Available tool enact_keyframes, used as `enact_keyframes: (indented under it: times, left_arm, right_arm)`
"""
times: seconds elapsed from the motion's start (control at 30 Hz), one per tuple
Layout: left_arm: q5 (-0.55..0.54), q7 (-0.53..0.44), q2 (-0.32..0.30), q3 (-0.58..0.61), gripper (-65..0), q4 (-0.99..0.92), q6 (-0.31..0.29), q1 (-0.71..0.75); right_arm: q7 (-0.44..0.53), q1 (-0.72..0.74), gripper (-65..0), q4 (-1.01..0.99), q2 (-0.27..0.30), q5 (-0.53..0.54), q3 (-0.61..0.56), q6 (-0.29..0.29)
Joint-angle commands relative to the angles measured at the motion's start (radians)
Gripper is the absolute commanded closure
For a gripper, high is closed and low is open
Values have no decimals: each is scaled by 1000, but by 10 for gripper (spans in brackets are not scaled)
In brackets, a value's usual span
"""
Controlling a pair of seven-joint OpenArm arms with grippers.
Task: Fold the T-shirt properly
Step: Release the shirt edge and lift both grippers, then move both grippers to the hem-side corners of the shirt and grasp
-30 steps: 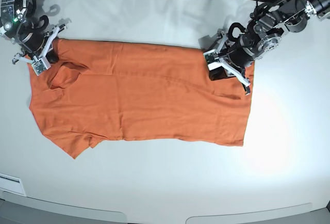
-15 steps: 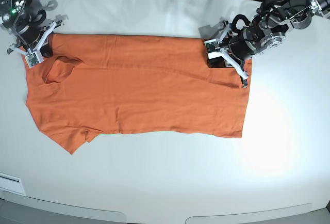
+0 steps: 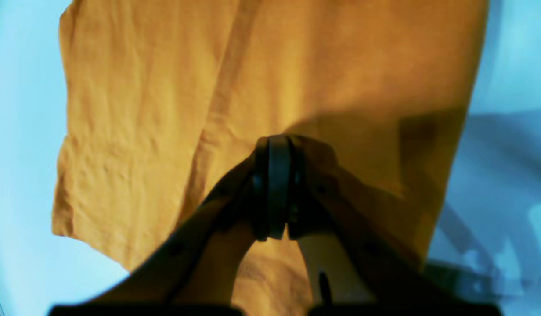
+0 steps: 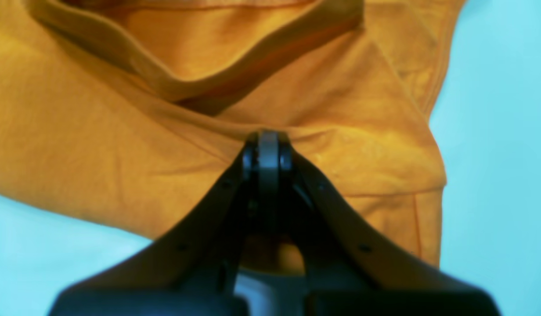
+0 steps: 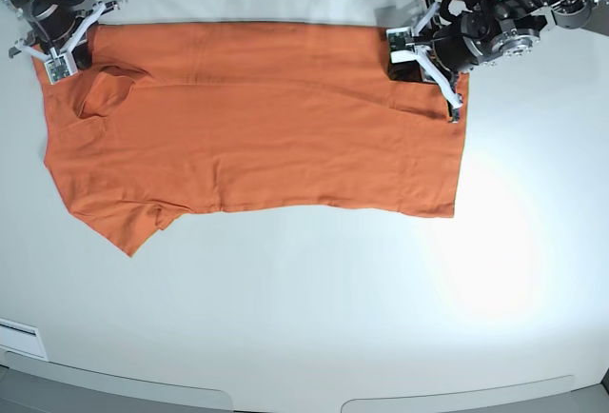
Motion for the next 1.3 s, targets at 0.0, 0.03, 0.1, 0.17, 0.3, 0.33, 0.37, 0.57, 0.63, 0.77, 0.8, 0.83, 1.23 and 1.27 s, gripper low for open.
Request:
enact_keyframes:
  times: [0.0,0.03,0.1,0.17,0.3,0.33,0.37,0.57,0.63,0.77,0.8,0.83,1.23,1.27]
  left_arm:
    - [-1,13,-18,-2,0,14,-9,0]
    - [5,13,-19,-2,0,17,-7,-1]
    - [26,13,-19,-2,0,25,-5,-1]
    - [36,13,-19,-2,0,33,-5,0]
    - [35,16,-19,-2,0,63,-5,0]
    - [35,21,-21,-2,0,75,-5,0]
    - [36,27,-23,-2,0,87,-5,0]
    - [41,59,-27,-2,0,124,-5,0]
    - [47,60,-27,-2,0,124,-5,0]
    - [71,60,-27,-2,0,125,34,0]
    - [71,61,-27,-2,0,126,56,-1]
    - [71,66,-27,-2,0,128,69,0]
    - [109,145,-26,-2,0,259,308,0]
    - [125,156,-26,-2,0,270,338,0]
  right_arm:
    - [-214,-47,0,-29,-8,-41,-11,12]
    - [-231,-52,0,-29,-20,-42,-11,6]
    - [-237,-61,0,-29,-40,-42,-11,-1]
    - [-243,-62,0,-24,-63,-42,-11,0]
    - [-317,-62,0,7,-105,-42,-11,-1]
    - [-345,-63,0,19,-112,-41,-11,-6]
    - [-369,-63,0,31,-119,-42,-11,-17]
    - [-418,-94,0,110,-120,-39,-11,-92]
    - [-424,-114,0,142,-120,-43,-11,-97]
    - [-418,-126,0,207,-120,-93,-10,-100]
    - [-407,-123,0,222,-120,-117,-10,-110]
    - [-388,-122,0,237,-120,-142,-10,-122]
    - [-287,-64,-200,402,-119,-512,-10,-238]
    - [-287,-52,-213,408,-119,-532,-10,-239]
